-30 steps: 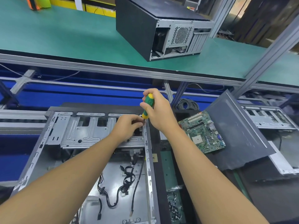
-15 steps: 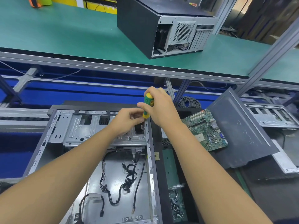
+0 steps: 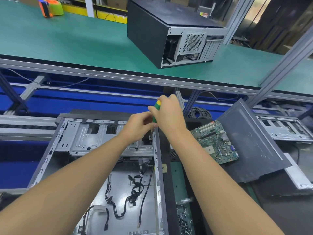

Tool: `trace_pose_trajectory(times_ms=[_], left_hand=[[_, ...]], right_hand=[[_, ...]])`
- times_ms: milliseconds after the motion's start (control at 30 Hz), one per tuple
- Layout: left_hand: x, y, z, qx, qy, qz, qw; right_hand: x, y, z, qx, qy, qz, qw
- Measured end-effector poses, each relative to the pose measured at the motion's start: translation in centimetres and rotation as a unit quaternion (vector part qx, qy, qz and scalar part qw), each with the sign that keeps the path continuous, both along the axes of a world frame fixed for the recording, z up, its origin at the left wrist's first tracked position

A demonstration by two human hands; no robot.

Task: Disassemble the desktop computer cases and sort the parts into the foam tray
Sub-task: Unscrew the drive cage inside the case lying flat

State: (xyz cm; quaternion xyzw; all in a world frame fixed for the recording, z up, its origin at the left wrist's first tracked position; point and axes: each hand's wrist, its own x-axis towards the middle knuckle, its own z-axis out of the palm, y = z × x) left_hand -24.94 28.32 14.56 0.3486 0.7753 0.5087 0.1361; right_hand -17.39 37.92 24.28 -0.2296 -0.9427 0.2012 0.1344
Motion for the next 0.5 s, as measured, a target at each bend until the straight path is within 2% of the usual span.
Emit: trace_pose_trajectory(times_ms=[100,233,300,400,500], left_hand=[[-0.3,-0.5,0.2,0.02,-0.005,0.019,1.0],[-1.3,-1.3,1.4,0.005,-0.034,-0.061,0.998],[-1.2,-1.4,1.9,0.018,-0.052,-0.071,0.996],[-0.5,-1.1,1.8,0.031,-0.04,-0.02,0.999],[0.3,-0.2,1.9,0.001,-0.017,0.051,0.999]], right_hand=[[0.1,-0.2,0.1,-0.015,-0.001,0.062,0.998],[0.1,0.7,1.4,-0.014,-0.048,0.123,0.991],[0.2,1.0,2.0,-0.036,-0.066,0.141,0.987],[0.2,0.8,1.9,-0.063,-0.069,0.15,0.984],[-0.1,0.4,1.3,-0.047,-0.027,0.104,0.993]])
